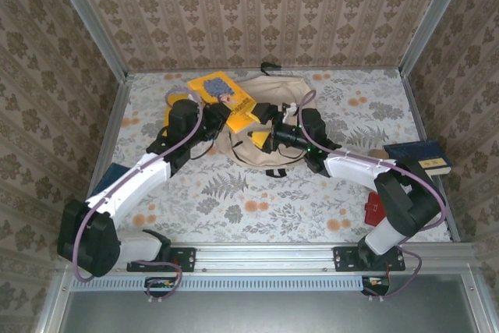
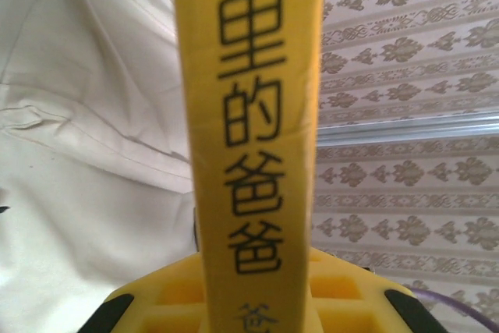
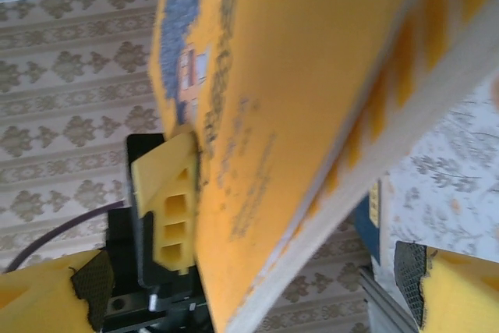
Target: Pack books, pencil case, and school supplies into a backpack
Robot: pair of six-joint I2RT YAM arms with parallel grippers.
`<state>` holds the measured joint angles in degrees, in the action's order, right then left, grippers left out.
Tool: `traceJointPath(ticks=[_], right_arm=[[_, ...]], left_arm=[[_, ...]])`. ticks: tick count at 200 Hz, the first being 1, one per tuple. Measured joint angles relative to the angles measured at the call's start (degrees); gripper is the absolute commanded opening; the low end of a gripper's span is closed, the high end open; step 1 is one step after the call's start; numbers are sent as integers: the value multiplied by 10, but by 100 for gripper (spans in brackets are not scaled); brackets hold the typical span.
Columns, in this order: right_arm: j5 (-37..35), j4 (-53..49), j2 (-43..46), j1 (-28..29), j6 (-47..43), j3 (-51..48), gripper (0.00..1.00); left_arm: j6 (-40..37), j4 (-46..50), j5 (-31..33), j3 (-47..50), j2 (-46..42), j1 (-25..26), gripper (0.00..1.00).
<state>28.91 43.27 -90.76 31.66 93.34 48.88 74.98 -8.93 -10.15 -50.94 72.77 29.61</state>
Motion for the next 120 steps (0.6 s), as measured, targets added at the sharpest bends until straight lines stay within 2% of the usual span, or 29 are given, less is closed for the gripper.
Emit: traceJointPath(ticks=[42,76,120], right_arm=[[-17,74,-36,0,40,17,81],[-32,83,-70,0,61,22,72],[-49,93,-78,0,72,23,52]], left_arm=[[50,-57,1,0,24,0,3],[74,-84,-3,8,33,0,3],[87,-96,-12,37,32,0,3]])
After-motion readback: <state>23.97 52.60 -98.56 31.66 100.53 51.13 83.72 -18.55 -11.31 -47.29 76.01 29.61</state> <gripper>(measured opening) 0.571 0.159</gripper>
